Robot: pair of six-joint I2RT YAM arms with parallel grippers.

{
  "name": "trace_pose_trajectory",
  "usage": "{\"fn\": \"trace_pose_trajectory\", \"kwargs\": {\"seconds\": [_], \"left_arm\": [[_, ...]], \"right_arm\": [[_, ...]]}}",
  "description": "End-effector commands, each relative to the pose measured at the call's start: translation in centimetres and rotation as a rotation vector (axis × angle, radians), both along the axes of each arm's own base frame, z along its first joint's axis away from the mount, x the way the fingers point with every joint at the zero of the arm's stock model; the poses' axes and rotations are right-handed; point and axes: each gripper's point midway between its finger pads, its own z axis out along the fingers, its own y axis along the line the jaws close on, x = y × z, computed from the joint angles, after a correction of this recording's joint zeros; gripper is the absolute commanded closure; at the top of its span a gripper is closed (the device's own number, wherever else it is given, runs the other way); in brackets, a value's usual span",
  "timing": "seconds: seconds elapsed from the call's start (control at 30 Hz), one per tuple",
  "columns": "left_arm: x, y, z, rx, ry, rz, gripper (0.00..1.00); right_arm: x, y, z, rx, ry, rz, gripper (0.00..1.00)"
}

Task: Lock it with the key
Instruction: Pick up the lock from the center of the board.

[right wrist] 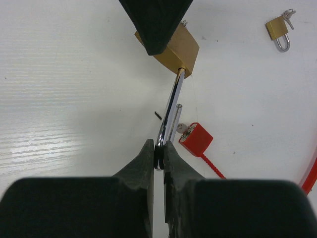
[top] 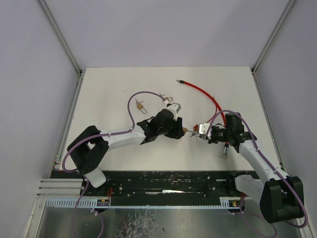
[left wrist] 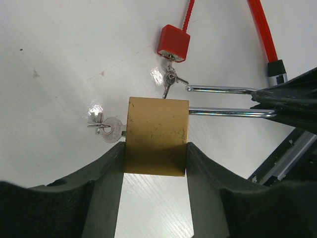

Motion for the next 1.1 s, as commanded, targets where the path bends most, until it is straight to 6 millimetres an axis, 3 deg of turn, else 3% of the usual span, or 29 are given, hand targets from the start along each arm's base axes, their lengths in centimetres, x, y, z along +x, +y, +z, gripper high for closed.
{"fn": "trace_pose_trajectory", "kwargs": {"seconds": [0.0,0.07,0.23,0.37,0.6,1.07], "left_arm": [[0.7,-2.2,5.5,-0.195,-0.088,-0.035,1.0],[0.6,-2.2,5.5,-0.202,-0.081,-0.043,1.0],[-0.1,-2.5,5.3,-0.24,-0.047,-0.088,0.97],[-0.3,-2.4,5.0,-0.259,-0.026,-0.101,0.87],[-0.7,-2.1,4.9,-0.292,-0.01,-0.123,0.66],[-1.9,-2.1,4.3,-0.306,0.014,-0.192,0.39]], "right_arm": [[-0.3,1.1,1.9,0.046,-0.05,0.059,0.96],[-0.5,1.4,2.8,0.07,-0.045,0.065,1.0],[-0.7,1.7,5.6,0.134,-0.041,0.051,1.0],[-0.2,1.6,7.2,0.186,-0.023,-0.002,1.0],[0.3,1.5,8.6,0.244,0.012,-0.052,1.0],[1.1,0.9,10.2,0.321,0.016,-0.12,1.0]]}}
